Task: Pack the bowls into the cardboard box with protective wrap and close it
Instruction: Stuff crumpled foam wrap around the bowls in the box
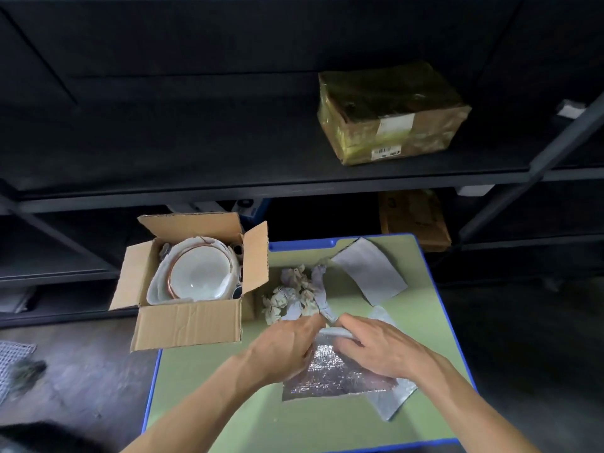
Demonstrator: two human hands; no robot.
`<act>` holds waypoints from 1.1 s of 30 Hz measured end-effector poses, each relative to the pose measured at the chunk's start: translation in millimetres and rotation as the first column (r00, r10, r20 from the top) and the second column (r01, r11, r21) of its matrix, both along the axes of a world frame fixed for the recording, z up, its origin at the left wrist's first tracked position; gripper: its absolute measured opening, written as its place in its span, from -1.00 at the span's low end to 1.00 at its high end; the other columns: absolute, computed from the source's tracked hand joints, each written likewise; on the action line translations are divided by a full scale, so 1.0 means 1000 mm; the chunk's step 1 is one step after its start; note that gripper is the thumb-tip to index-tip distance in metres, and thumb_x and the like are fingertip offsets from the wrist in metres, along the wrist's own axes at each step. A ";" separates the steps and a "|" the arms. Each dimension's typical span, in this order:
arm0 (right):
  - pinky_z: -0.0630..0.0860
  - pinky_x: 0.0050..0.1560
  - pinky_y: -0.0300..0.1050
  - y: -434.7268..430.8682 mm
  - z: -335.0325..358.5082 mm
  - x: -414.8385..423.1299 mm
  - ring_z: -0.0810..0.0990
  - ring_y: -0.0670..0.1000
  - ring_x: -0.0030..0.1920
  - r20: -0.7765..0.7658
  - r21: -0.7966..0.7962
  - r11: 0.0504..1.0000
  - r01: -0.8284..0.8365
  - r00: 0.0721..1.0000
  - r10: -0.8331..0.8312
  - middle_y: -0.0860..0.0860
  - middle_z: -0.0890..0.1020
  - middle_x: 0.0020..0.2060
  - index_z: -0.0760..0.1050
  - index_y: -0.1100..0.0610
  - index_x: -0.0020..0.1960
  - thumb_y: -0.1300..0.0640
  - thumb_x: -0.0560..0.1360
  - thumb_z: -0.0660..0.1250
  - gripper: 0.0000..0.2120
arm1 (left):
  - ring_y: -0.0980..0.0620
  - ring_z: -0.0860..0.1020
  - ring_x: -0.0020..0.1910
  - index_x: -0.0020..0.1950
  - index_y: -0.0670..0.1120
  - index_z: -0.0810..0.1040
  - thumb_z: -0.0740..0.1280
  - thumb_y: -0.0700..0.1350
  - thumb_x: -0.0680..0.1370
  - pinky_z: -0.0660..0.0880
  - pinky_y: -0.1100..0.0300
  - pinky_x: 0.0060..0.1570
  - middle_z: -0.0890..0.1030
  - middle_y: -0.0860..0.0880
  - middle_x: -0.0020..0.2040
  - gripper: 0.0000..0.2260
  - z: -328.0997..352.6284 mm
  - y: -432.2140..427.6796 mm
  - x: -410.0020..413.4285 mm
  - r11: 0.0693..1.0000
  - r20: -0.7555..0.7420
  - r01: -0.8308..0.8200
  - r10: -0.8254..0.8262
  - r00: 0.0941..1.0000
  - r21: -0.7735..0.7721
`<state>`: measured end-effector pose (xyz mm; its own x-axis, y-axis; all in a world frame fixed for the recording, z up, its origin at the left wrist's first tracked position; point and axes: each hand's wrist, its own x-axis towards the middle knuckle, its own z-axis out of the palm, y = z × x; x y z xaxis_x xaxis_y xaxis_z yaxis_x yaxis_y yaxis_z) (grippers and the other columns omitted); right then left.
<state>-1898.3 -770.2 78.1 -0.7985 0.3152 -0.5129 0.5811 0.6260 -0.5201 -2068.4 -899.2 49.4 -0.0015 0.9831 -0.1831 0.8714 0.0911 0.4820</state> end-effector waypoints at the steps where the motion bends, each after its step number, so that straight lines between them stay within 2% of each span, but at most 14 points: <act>1: 0.42 -0.06 0.00 0.000 0.002 0.000 0.47 0.02 -0.13 -0.001 -0.007 1.000 -0.004 1.000 0.004 -0.12 0.45 -0.22 0.28 -0.02 -0.04 -0.18 0.64 0.08 -0.75 | -0.19 0.52 -0.17 0.15 -0.08 0.34 0.12 -0.20 0.61 0.38 0.00 -0.22 0.55 -0.12 -0.05 -0.87 -0.001 -0.001 0.001 1.000 -0.002 0.000 0.000 1.000 0.000; 3: 0.43 -0.01 -0.01 0.001 0.004 -0.001 0.47 0.01 -0.11 -0.009 -0.022 1.000 0.001 1.000 -0.001 -0.10 0.48 -0.18 0.30 0.00 -0.04 -0.25 0.65 0.01 -0.66 | -0.16 0.50 -0.18 0.14 -0.08 0.33 0.10 -0.21 0.62 0.39 0.01 -0.21 0.53 -0.10 -0.07 -0.87 -0.001 0.000 0.002 1.000 0.006 0.013 -0.013 1.000 0.008; 6: 0.44 0.02 0.02 0.007 0.005 -0.001 0.48 0.00 -0.08 -0.043 -0.006 1.000 0.031 0.999 -0.031 -0.09 0.50 -0.16 0.31 0.01 -0.09 -0.18 0.67 0.02 -0.69 | -0.10 0.51 -0.11 0.17 -0.07 0.38 0.07 -0.15 0.60 0.44 0.00 -0.10 0.54 -0.08 -0.03 -0.81 0.006 0.007 -0.001 0.999 0.055 0.035 -0.037 0.998 0.030; 10: 0.37 -0.15 -0.04 0.018 0.011 0.001 0.45 -0.04 -0.19 -0.045 0.037 0.997 0.067 0.997 -0.065 -0.09 0.47 -0.26 0.27 -0.12 -0.21 -0.13 0.63 0.14 -0.75 | -0.06 0.48 -0.07 0.18 -0.05 0.40 0.02 0.03 0.66 0.40 0.02 0.02 0.52 -0.06 -0.02 -0.74 0.018 0.021 -0.001 0.997 0.046 0.061 -0.063 0.997 0.051; 13: 0.45 -0.13 0.01 0.022 0.019 0.002 0.50 0.00 -0.20 -0.038 0.053 0.994 0.092 0.995 -0.090 -0.05 0.55 -0.27 0.32 -0.17 -0.21 -0.12 0.58 0.23 -0.80 | -0.02 0.46 -0.12 0.13 -0.05 0.41 0.02 0.06 0.67 0.35 0.06 -0.06 0.50 -0.04 -0.07 -0.73 0.018 0.025 0.002 0.994 0.016 0.069 -0.070 0.997 0.080; 17: 0.48 -0.15 0.06 0.023 0.023 0.004 0.51 0.00 -0.23 -0.021 0.034 0.994 0.106 0.994 -0.106 -0.06 0.56 -0.29 0.36 -0.13 -0.14 -0.09 0.55 0.28 -0.86 | -0.01 0.38 -0.23 0.02 -0.04 0.34 0.13 -0.01 0.65 0.27 0.10 -0.22 0.50 -0.01 -0.11 -0.88 0.016 0.026 0.003 0.987 -0.002 0.039 -0.039 0.999 0.154; 20: 0.49 -0.15 0.03 0.021 0.023 0.006 0.50 -0.04 -0.24 0.009 0.015 0.995 0.100 0.995 -0.100 -0.08 0.58 -0.27 0.36 -0.13 -0.09 0.00 0.49 0.26 -0.92 | -0.10 0.39 -0.30 0.02 -0.01 0.28 0.19 -0.03 0.61 0.33 0.03 -0.29 0.54 -0.04 -0.20 -0.89 0.017 0.023 0.005 0.996 -0.024 0.024 -0.022 0.999 0.085; 24: 0.46 -0.15 0.04 0.014 0.020 0.004 0.50 0.04 -0.19 0.048 0.010 0.997 0.077 0.996 -0.077 -0.04 0.56 -0.23 0.27 -0.09 -0.07 0.13 0.43 0.20 -0.83 | -0.16 0.38 -0.29 -0.02 0.00 0.20 0.20 -0.17 0.52 0.23 0.04 -0.30 0.48 -0.06 -0.24 -0.83 0.018 0.018 0.014 1.000 -0.012 0.024 -0.025 1.000 -0.011; 26: 0.44 -0.14 0.05 0.010 0.017 0.003 0.50 0.08 -0.15 0.059 0.004 0.997 0.073 0.996 -0.073 -0.02 0.53 -0.23 0.22 -0.07 -0.07 0.15 0.46 0.17 -0.83 | -0.16 0.36 -0.28 -0.03 -0.02 0.20 0.18 -0.10 0.51 0.21 0.06 -0.30 0.43 -0.01 -0.25 -0.85 0.019 0.016 0.017 1.000 0.022 0.022 -0.022 1.000 -0.022; 28: 0.46 -0.13 0.04 0.007 0.018 0.002 0.49 0.08 -0.14 0.058 -0.022 0.996 0.091 0.994 -0.090 0.00 0.54 -0.20 0.20 -0.06 -0.06 0.10 0.46 0.17 -0.84 | -0.15 0.34 -0.27 -0.05 -0.04 0.21 0.14 -0.02 0.48 0.21 0.05 -0.29 0.40 0.00 -0.27 -0.85 0.021 0.013 0.016 1.000 0.083 0.004 -0.003 0.997 -0.021; 30: 0.44 -0.15 0.02 0.004 0.023 0.002 0.47 0.04 -0.17 0.049 -0.050 0.994 0.099 0.994 -0.096 -0.03 0.52 -0.19 0.21 -0.07 -0.04 0.00 0.46 0.22 -0.81 | -0.10 0.35 -0.24 -0.06 -0.03 0.21 0.18 -0.04 0.47 0.25 0.06 -0.26 0.40 0.00 -0.24 -0.84 0.023 0.010 0.012 1.000 0.159 0.002 0.000 0.987 -0.010; 33: 0.48 -0.05 0.07 0.005 0.026 0.001 0.48 0.04 -0.13 -0.004 -0.115 0.986 0.121 0.992 -0.123 -0.05 0.53 -0.17 0.26 -0.10 -0.02 -0.10 0.50 0.21 -0.84 | 0.09 0.33 -0.23 -0.04 0.00 0.24 0.27 -0.01 0.53 0.25 0.23 -0.26 0.38 0.07 -0.20 -0.80 0.023 0.003 0.005 1.000 0.224 -0.005 0.000 0.975 0.020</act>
<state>-1896.9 -765.4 104.4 -0.7637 0.3504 -0.5423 0.6431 0.4870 -0.5910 -2063.3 -895.8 72.6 0.0345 0.9867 -0.1588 0.7406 0.0814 0.6670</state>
